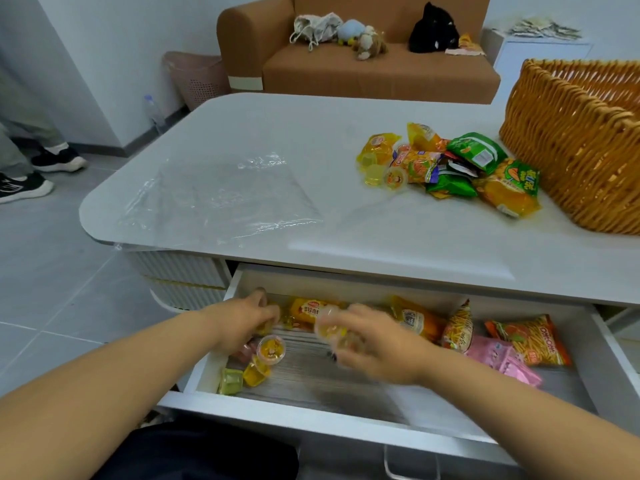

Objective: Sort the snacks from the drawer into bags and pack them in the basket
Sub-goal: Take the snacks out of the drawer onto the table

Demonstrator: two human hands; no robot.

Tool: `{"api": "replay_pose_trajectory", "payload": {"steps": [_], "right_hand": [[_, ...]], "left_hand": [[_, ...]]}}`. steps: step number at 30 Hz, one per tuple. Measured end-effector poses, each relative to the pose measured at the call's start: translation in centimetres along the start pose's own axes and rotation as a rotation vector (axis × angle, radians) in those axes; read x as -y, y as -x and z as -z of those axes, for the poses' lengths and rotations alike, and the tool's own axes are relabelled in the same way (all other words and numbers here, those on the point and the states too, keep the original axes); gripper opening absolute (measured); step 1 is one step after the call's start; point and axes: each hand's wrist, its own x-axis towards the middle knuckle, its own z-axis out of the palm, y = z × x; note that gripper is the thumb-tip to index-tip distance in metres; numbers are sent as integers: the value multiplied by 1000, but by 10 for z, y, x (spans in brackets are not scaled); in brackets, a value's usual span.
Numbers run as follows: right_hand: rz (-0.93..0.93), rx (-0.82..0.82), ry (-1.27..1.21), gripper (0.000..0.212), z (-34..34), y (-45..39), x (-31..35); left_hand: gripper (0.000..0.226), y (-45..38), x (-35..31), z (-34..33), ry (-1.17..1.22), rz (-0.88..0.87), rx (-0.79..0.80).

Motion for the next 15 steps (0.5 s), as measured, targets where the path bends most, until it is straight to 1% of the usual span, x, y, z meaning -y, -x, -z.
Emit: {"api": "replay_pose_trajectory", "payload": {"steps": [2, 4, 5, 6, 7, 8, 10, 11, 13, 15], "right_hand": [[-12, -300, -133, 47, 35, 15, -3], [-32, -628, -191, 47, 67, 18, -16], [-89, -746, -170, 47, 84, 15, -25], [-175, -818, -129, 46, 99, 9, -36], [-275, -845, -75, 47, 114, 4, -49], [-372, -839, -21, 48, 125, -1, -63], [-514, -770, 88, 48, 135, -9, -88], [-544, -737, 160, 47, 135, -11, -98], [-544, -709, 297, 46, 130, -15, -110], [-524, -708, 356, 51, 127, -17, -112]], "left_hand": [[60, -1, -7, -3, -44, 12, 74], [63, -4, -15, -7, -76, 12, 130], [66, -6, -18, -8, -72, 17, 152], [72, -7, -20, -8, -58, 25, 173], [80, -8, -21, -8, -50, 33, 207], [89, -8, -23, -7, -61, 34, 245], [100, -8, -29, -7, -123, 46, 298], [101, -9, -31, -7, -135, 58, 302], [98, -13, -35, -5, -124, 72, 289], [97, -15, -37, -7, -95, 105, 294]]}}
